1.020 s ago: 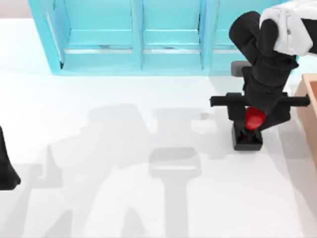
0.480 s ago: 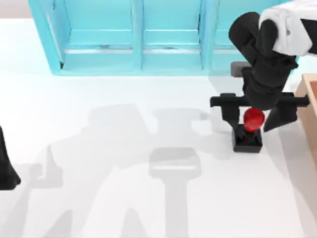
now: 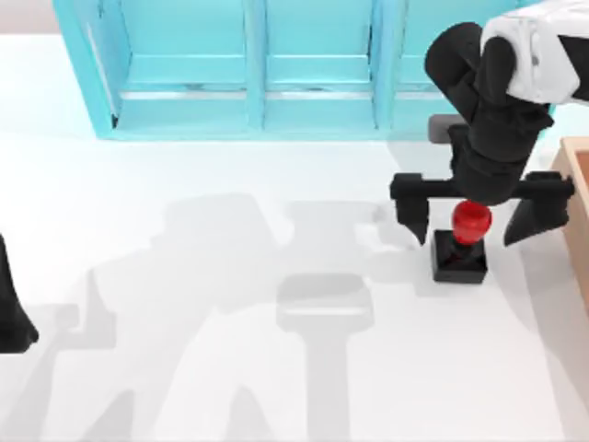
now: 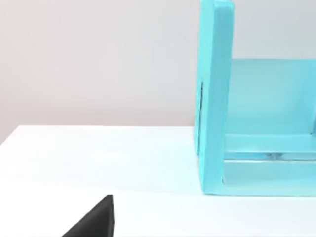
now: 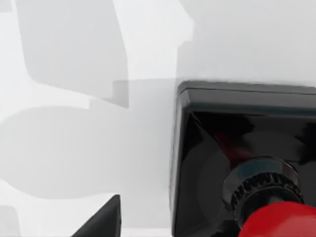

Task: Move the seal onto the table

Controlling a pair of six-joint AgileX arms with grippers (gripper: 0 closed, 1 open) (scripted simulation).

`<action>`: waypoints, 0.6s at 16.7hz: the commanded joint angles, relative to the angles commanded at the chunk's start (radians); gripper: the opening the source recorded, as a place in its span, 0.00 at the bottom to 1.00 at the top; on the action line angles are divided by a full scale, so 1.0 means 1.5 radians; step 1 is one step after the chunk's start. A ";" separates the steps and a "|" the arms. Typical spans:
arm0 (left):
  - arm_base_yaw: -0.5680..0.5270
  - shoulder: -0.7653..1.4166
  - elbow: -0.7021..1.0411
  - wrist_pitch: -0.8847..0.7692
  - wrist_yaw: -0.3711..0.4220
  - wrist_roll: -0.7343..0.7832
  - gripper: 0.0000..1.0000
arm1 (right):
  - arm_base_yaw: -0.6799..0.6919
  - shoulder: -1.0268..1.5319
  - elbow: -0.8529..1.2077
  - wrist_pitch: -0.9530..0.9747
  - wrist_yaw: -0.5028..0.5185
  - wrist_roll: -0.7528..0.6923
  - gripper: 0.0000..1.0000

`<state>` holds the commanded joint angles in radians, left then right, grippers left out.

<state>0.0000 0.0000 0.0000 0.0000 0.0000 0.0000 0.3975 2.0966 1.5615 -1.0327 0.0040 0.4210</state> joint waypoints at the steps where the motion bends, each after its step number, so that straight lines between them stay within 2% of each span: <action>1: 0.000 0.000 0.000 0.000 0.000 0.000 1.00 | 0.000 0.000 0.000 0.000 0.000 0.000 1.00; 5: 0.000 0.000 0.000 0.000 0.000 0.000 1.00 | -0.001 0.003 0.026 -0.026 0.000 0.000 1.00; 10: 0.000 0.000 0.000 0.000 0.000 0.000 1.00 | 0.000 0.011 0.199 -0.195 0.000 -0.001 1.00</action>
<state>0.0000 0.0000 0.0000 0.0000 0.0000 0.0000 0.3974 2.1137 1.8596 -1.3248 0.0039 0.4195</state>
